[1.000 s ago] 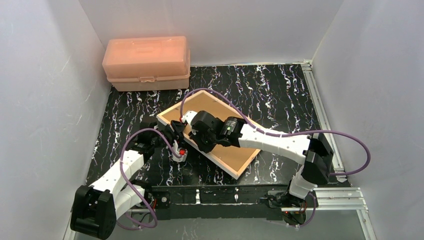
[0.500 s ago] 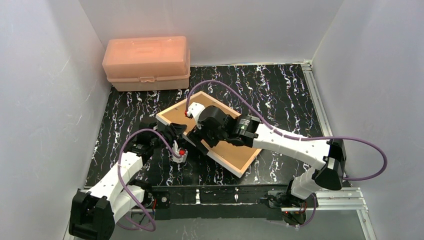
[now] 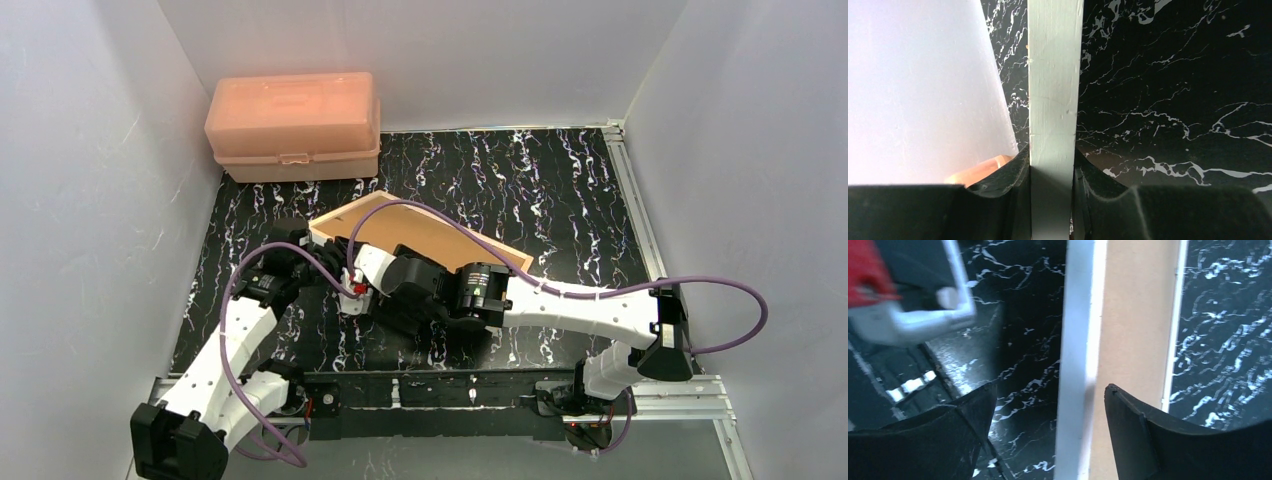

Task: Put the photo into the frame
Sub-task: Turn over the photo frame at the center of the board.

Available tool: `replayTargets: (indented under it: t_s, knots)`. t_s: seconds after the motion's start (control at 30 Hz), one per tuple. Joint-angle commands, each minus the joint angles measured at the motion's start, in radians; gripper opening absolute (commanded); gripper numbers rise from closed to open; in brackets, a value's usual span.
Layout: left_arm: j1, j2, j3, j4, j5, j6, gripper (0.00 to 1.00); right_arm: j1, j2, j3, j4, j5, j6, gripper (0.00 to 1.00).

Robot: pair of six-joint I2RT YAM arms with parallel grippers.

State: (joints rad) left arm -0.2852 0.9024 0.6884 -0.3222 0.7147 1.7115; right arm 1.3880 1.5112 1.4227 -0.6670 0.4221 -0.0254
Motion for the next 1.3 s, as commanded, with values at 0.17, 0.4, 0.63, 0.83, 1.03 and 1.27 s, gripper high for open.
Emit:
replayTargets:
  t_s: [0.17,0.4,0.63,0.83,1.03,1.27]
  knots:
    - [0.001,-0.049,0.098,-0.103,0.07,-0.044,0.07,0.005,0.017,0.005,0.012,0.265,-0.175,0.69]
    - [0.002,-0.034,0.156,-0.125,0.066,-0.081,0.06,0.009,0.062,0.055,-0.017,0.322,-0.218,0.17]
    - [0.002,-0.031,0.213,-0.14,0.063,-0.148,0.05,0.023,0.061,0.069,-0.005,0.349,-0.227,0.22]
    - [0.002,-0.051,0.222,-0.143,0.061,-0.18,0.03,0.029,0.022,-0.023,0.069,0.352,-0.223,0.48]
    - [0.002,-0.062,0.232,-0.151,0.064,-0.196,0.01,0.028,0.012,-0.033,0.093,0.362,-0.233,0.35]
    - [0.001,-0.063,0.257,-0.095,0.075,-0.281,0.0,0.029,-0.03,-0.052,0.107,0.347,-0.27,0.29]
